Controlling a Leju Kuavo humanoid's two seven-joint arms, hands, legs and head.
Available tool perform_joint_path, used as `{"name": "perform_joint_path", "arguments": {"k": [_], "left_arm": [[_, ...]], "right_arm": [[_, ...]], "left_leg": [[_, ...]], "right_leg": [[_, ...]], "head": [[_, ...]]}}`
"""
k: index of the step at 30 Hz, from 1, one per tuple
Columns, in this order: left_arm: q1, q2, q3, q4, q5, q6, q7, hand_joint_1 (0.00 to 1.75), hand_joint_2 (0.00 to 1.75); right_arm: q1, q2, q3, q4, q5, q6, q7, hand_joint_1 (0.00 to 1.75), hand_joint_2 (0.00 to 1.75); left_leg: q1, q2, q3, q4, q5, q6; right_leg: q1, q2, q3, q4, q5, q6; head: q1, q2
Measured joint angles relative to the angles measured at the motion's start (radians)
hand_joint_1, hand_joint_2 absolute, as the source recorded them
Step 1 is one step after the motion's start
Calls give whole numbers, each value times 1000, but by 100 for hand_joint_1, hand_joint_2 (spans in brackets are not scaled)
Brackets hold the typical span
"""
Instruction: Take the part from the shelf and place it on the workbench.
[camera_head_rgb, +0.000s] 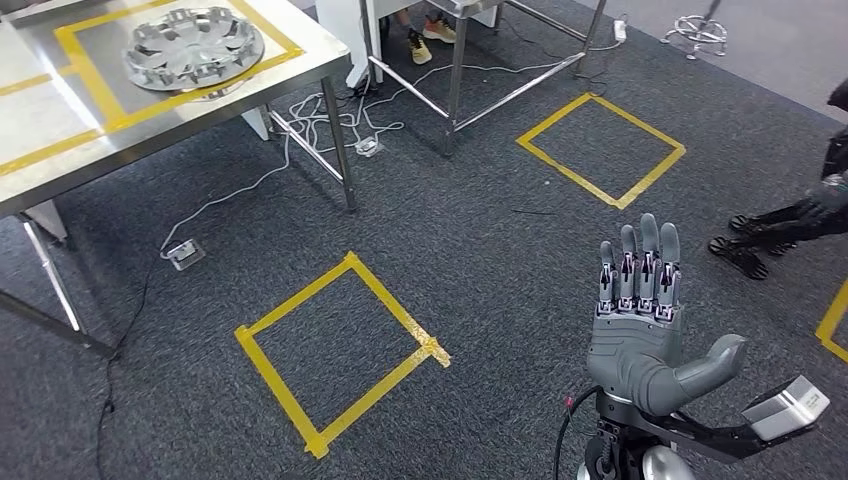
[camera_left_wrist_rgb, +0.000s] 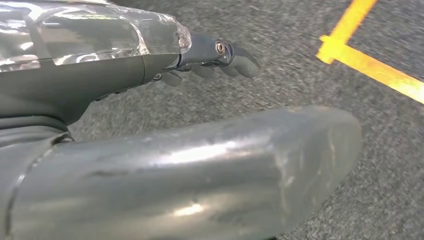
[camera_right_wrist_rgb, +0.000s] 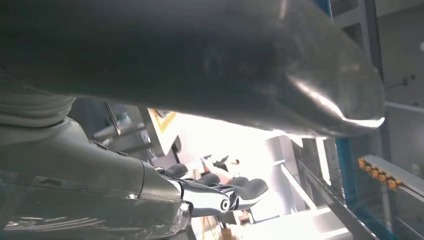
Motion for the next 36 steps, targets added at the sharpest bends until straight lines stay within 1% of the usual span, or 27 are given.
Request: {"name": "perform_joint_path", "arguments": {"k": [1, 2, 4, 5, 6, 8, 10, 11, 12, 14, 15, 17, 19, 20, 21, 23, 25, 26, 27, 28, 30, 31, 32, 33, 34, 35, 36], "left_arm": [[0, 0, 0, 0, 0, 0, 0, 0, 0], [1, 0, 0, 0, 0, 0, 0, 0, 0], [3, 1, 0, 0, 0, 0, 1, 0, 0], [2, 1, 0, 0, 0, 0, 1, 0, 0], [2, 1, 0, 0, -1, 1, 1, 0, 0], [3, 1, 0, 0, -2, 1, 1, 0, 0], [5, 1, 0, 0, -3, 1, 3, 0, 0], [5, 2, 0, 0, -3, 1, 4, 0, 0], [4, 1, 0, 0, -3, 1, 4, 0, 0], [0, -1, 0, 0, -4, 1, 5, 0, 0], [-3, -2, 0, 0, -4, 1, 5, 0, 0], [-6, -3, 0, 0, -4, 1, 5, 0, 0], [-7, -4, 0, -1, -4, 0, 5, 0, 0], [-8, -5, 0, -1, -5, 0, 5, 0, 0], [-9, -6, 0, -1, -5, 0, 5, 0, 0], [-7, -6, 0, -1, -7, -1, 5, 0, 0], [-2, -7, 0, -1, -8, -1, 6, 0, 0], [1, -7, -1, -1, -8, -1, 7, 0, 0], [2, -6, -1, -1, -8, -1, 8, 0, 0], [3, -6, -1, -1, -8, -1, 9, 0, 0], [3, -7, 0, -1, -10, -2, 10, 0, 0], [3, -7, 0, -1, -11, -2, 11, 0, 0], [4, -8, -1, -1, -12, -3, 12, 0, 0], [4, -9, -1, 0, -13, -3, 13, 0, 0], [3, -9, -1, 0, -14, -4, 14, 0, 0], [3, -10, 0, -1, -14, -4, 15, 0, 0], [2, -11, 0, -1, -14, -4, 15, 0, 0]], "right_arm": [[-1, 0, 0, 0, 0, 0, 0, 0, 0], [-1, 0, -1, 0, 0, 0, 0, 0, 0], [0, 1, -1, -1, 0, 0, 0, 0, 0], [0, 1, -2, -1, 0, 0, 0, 0, 0], [-1, 0, -2, -1, 0, 0, 0, 0, 0], [-3, 0, -2, 0, 0, -1, 0, 0, 0], [1, 1, -3, 4, -3, -7, 0, 0, 0], [4, 1, -4, 7, -5, -13, 0, 0, 0], [6, 1, -6, 11, -8, -21, 0, 0, 0], [11, 0, -16, 20, -12, -34, 0, 0, 0], [12, 0, -22, 24, -13, -38, 0, 0, 0], [15, 0, -32, 33, -18, -47, 1, 0, 0], [21, 0, -44, 45, -33, -67, 4, 0, 0], [24, 0, -53, 55, -46, -76, 5, 0, 0], [24, 0, -65, 69, -64, -76, 6, 0, 0], [22, 1, -92, 115, -114, -55, 5, 0, 0], [20, 6, -121, 183, -181, -16, 2, 0, 0], [19, 10, -136, 223, -209, 3, -2, 0, 0], [17, 15, -152, 270, -234, 19, -7, 0, 0], [14, 21, -168, 320, -252, 32, -14, 0, 0], [-2, 34, -198, 432, -284, 53, -28, 0, 0], [-13, 41, -211, 489, -297, 64, -35, 0, 0], [-24, 47, -221, 550, -308, 76, -42, 0, 0], [-34, 53, -230, 611, -315, 86, -52, 0, 0], [-40, 58, -238, 666, -319, 94, -59, 0, 0], [-45, 62, -246, 717, -322, 100, -65, 0, 0], [-50, 65, -253, 759, -323, 103, -69, 0, 0]], "left_leg": [[1, -25, 15, -34, 9, 2], [1, -37, 21, -47, 4, 4], [-1, -9, 29, -56, 3, 11], [-1, 9, 35, -62, 3, 16], [1, 29, 41, -68, 3, 20], [1, 70, 51, -73, -1, 27], [-2, 110, 55, -73, -8, 28], [-2, 128, 57, -73, -11, 27], [-3, 143, 61, -73, -15, 25], [-4, 166, 70, -74, -23, 20], [-6, 173, 74, -75, -26, 17], [-9, 187, 78, -78, -31, 8], [-10, 198, 86, -84, -35, -3], [-8, 180, 90, -82, -40, -8], [-7, 149, 86, -67, -53, -11], [-6, 80, 39, 26, -102, -11], [-7, 69, -37, 153, -145, -9], [-8, 71, -63, 185, -143, -9], [-8, 72, -72, 180, -119, -8], [-8, 67, -63, 140, -77, -6], [-3, 14, -23, 24, 0, -1], [-1, -11, -4, -20, 14, 1], [-1, -29, 7, -44, 15, 3], [-2, -26, 13, -53, 9, 6], [-4, -12, 18, -59, 6, 9], [-4, 3, 22, -64, 6, 13], [-3, 21, 28, -69, 6, 18]], "right_leg": [[-3, 13, -5, 6, -3, 6], [-6, 26, -11, 10, -4, 13], [-12, 49, -19, 10, -1, 26], [-11, 37, -23, 16, -6, 31], [-9, 11, -34, 38, -18, 37], [-8, -55, -85, 135, -65, 48], [-14, -77, -148, 249, -104, 56], [-16, -81, -161, 269, -99, 58], [-18, -85, -155, 252, -77, 58], [-16, -107, -97, 134, -7, 51], [-10, -125, -66, 75, 13, 44], [0, -152, -37, 16, 18, 29], [4, -142, -34, 7, 13, 16], [2, -134, -30, 1, 14, 11], [1, -126, -26, -5, 16, 4], [-2, -108, -20, -13, 18, -7], [1, -84, -19, -12, 16, -13], [3, -69, -17, -11, 14, -15], [3, -54, -16, -10, 12, -15], [3, -38, -13, -7, 9, -13], [1, -10, -11, 3, 0, -6], [-2, 4, -14, 8, -4, -1], [-5, 18, -18, 11, -6, 5], [-9, 33, -22, 11, -5, 13], [-12, 47, -25, 9, -3, 19], [-13, 46, -27, 11, -4, 25], [-12, 29, -33, 23, -11, 31]], "head": [[-3, 0], [-5, 0], [-6, 0], [-4, 0], [1, 0], [14, 0], [24, 0], [28, 0], [31, 0], [36, 0], [37, 0], [38, 0], [37, 0], [35, 0], [33, 0], [24, 0], [15, 0], [13, 0], [12, 0], [10, 0], [6, 0], [6, 0], [6, 0], [6, 0], [6, 0], [6, 0], [8, 0]]}}
